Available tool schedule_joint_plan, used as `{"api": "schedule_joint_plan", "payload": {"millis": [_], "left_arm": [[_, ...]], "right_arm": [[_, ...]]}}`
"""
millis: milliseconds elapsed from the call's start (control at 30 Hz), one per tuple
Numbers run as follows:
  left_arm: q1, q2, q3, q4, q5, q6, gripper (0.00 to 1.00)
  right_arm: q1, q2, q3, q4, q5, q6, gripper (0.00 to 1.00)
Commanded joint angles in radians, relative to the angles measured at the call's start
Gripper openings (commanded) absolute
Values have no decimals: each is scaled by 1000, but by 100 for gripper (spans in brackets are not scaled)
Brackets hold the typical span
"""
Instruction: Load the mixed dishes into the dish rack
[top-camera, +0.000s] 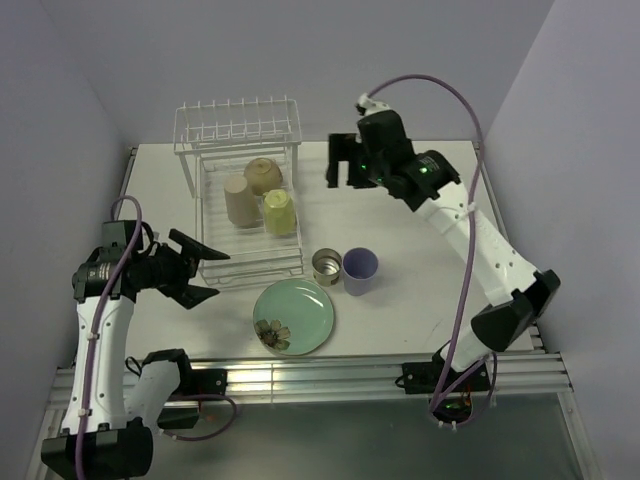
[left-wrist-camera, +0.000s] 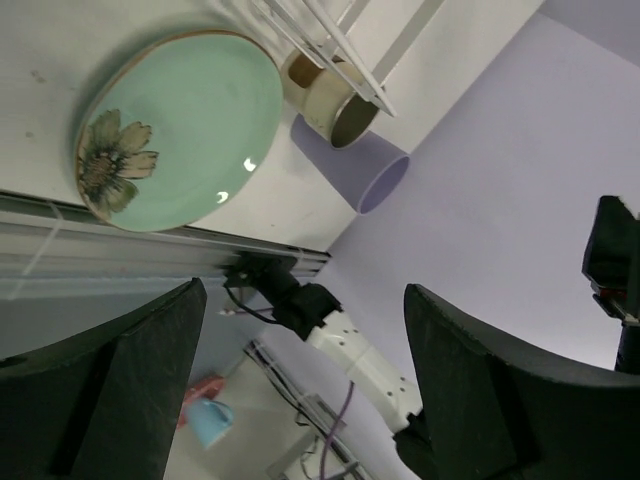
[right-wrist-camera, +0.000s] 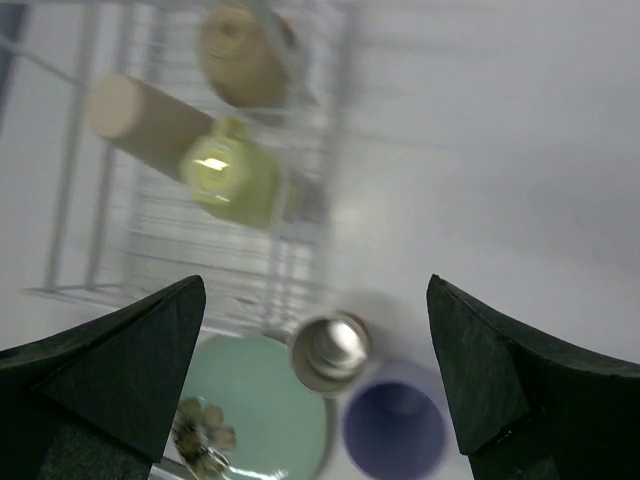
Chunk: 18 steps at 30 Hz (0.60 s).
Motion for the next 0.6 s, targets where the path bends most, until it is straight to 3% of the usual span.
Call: {"api": "schedule_joint_plan", "payload": {"millis": [0, 233, 567], "left_arm": [[-85, -3, 51, 47, -130, 12, 86], [-332, 45, 83, 142, -314, -72, 86], [-419, 54, 69, 229, -375, -48, 87]], "right_arm": [[-77, -74, -131, -222, -56, 54, 99], [-208, -227, -418, -237, -173, 50, 92], [-214, -281, -623, -111, -257, 112, 83]]}}
